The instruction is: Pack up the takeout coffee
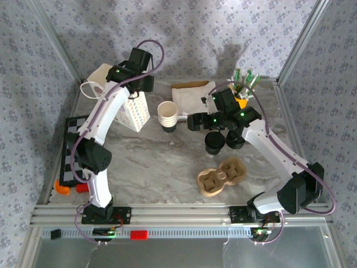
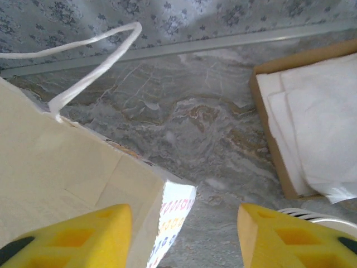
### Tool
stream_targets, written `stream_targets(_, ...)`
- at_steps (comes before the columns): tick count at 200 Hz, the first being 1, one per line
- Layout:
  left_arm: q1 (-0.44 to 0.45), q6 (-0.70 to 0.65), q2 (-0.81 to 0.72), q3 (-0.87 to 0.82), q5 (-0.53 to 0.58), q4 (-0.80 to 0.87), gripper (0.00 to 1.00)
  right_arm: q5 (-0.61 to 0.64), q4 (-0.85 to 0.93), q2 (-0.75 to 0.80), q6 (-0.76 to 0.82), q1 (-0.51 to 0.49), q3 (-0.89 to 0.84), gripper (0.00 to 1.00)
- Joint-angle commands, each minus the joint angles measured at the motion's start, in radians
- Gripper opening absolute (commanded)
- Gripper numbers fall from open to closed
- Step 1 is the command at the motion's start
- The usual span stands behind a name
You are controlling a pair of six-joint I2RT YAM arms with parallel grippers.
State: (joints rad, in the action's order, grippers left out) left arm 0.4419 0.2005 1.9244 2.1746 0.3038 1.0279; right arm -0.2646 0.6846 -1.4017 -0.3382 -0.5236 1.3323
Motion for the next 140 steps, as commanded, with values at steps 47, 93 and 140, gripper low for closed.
stream_targets(47,-0.038,-0.082,0.085,0.128,-0.001,0.146,0.30,0.005,0.036,0.006,0.023,0.022,0.034,0.91)
stream_targets(93,-0.040,-0.158,0.082,0.129,-0.044,0.204,0.09,0.004,0.046,0.006,0.022,0.037,0.038,0.93)
stream_targets(140,-0.043,-0.213,0.050,0.132,-0.086,0.273,0.00,0.019,0.077,0.015,0.016,0.052,0.040,0.96)
